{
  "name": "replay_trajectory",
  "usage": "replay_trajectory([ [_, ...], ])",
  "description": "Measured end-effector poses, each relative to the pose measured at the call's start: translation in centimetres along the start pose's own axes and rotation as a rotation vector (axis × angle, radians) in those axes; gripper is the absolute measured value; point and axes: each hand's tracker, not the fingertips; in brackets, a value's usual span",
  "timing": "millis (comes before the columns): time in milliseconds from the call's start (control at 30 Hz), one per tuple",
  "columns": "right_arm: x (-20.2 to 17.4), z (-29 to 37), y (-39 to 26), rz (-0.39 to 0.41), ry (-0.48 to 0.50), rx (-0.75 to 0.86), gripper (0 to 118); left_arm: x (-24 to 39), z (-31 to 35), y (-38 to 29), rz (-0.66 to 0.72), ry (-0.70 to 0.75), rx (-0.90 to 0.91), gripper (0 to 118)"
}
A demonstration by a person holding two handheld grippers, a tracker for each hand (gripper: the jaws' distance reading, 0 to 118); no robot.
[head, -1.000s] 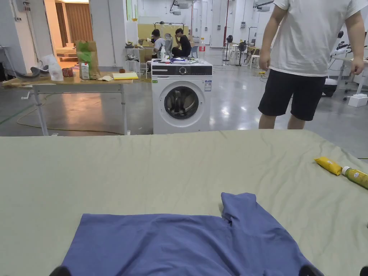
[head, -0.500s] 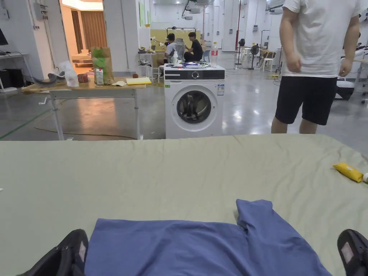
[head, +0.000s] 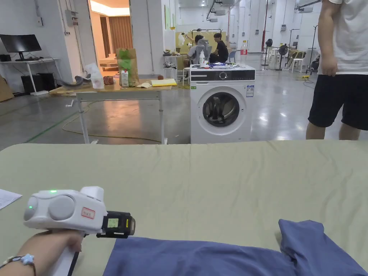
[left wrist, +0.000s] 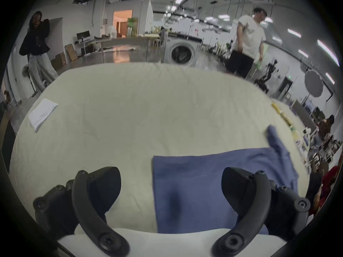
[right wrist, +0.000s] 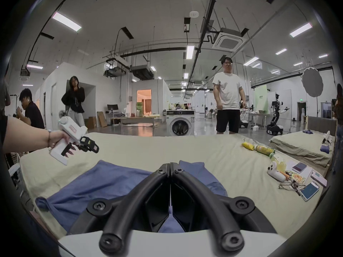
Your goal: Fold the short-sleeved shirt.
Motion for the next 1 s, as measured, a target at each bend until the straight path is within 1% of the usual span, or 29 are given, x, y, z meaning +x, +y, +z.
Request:
replay_trajectory([
  [100,0.4,-1.2,-0.5,-0.010,0.001,-0.015,0,-1.6,-5.1,-0.2,0.013,0.063,-0.078,102],
  [167,0.8,-2.0,-0.7,-0.014,-0.004,-0.023,0,-2.0,-7.8,-0.6,0.024,0.058,-0.102,102],
  [200,1.0,-2.3,-0.8,-0.016,-0.012,-0.028,0,-2.2,-8.9,-0.9,0.022,0.038,-0.124,102],
  [233,0.9,-2.7,-0.5,-0.016,-0.019,-0.030,0,-2.4,-9.9,-1.3,0.009,0.048,-0.164,102],
  [267,1.1,-2.9,-0.5,-0.018,-0.023,-0.030,0,-2.3,-10.7,-1.9,-0.011,0.069,-0.197,106],
  [300,1.2,-3.0,-0.5,-0.021,-0.026,-0.030,0,-1.8,-10.9,-2.2,-0.057,0.050,-0.184,109],
  [333,1.3,-3.1,-0.5,-0.022,-0.030,-0.030,0,-1.4,-10.9,-2.2,-0.078,0.047,-0.186,109],
  [367,1.1,-3.3,-0.1,-0.021,-0.033,-0.031,0,-1.1,-11.0,-2.2,-0.087,0.068,-0.205,109],
  [400,1.1,-3.3,0.0,-0.021,-0.036,-0.031,0,-0.9,-10.7,-2.3,-0.085,0.093,-0.185,109],
  [433,1.1,-3.2,0.0,-0.022,-0.038,-0.030,0,-0.3,-10.5,-2.5,-0.092,0.117,-0.172,102],
  [467,1.1,-3.2,0.0,-0.023,-0.039,-0.030,0,0.2,-10.1,-2.6,-0.130,0.124,-0.166,92],
  [500,1.3,-3.2,0.1,-0.026,-0.039,-0.030,0,0.3,-9.5,-2.6,-0.154,0.115,-0.143,77],
  [533,1.3,-3.1,0.1,-0.031,-0.039,-0.032,0,0.4,-8.7,-2.8,-0.172,0.108,-0.113,40],
  [567,1.3,-2.9,0.2,-0.040,-0.040,-0.036,0,0.8,-7.6,-2.9,-0.177,0.102,-0.080,1],
  [600,1.4,-2.8,0.4,-0.053,-0.041,-0.042,0,1.0,-6.6,-3.0,-0.176,0.090,-0.042,0],
  [633,1.6,-2.6,0.6,-0.066,-0.040,-0.047,0,1.2,-5.9,-3.1,-0.148,0.009,-0.042,0],
  [667,1.7,-2.4,0.7,-0.078,-0.039,-0.045,0,1.4,-5.0,-3.5,-0.129,0.030,-0.035,0],
  [733,2.0,-1.7,1.1,-0.105,-0.032,-0.031,0,1.9,-3.4,-4.1,-0.146,-0.040,-0.017,0],
  [800,2.4,-1.0,1.8,-0.120,-0.049,0.017,0,2.9,-0.3,-5.0,-0.225,0.043,0.132,0],
  [833,2.7,-0.5,2.1,-0.126,-0.062,0.058,0,3.1,1.2,-5.5,-0.202,0.036,0.205,0],
  [867,3.2,-0.2,2.2,-0.134,-0.069,0.104,0,3.0,2.8,-5.8,-0.150,-0.001,0.254,0],
  [933,4.4,-0.7,2.5,-0.139,-0.075,0.156,0,2.9,5.2,-6.3,-0.095,-0.038,0.310,0],
  [1000,5.7,-2.8,3.3,-0.129,-0.064,0.150,0,3.2,6.6,-6.7,-0.096,-0.053,0.296,0],
])
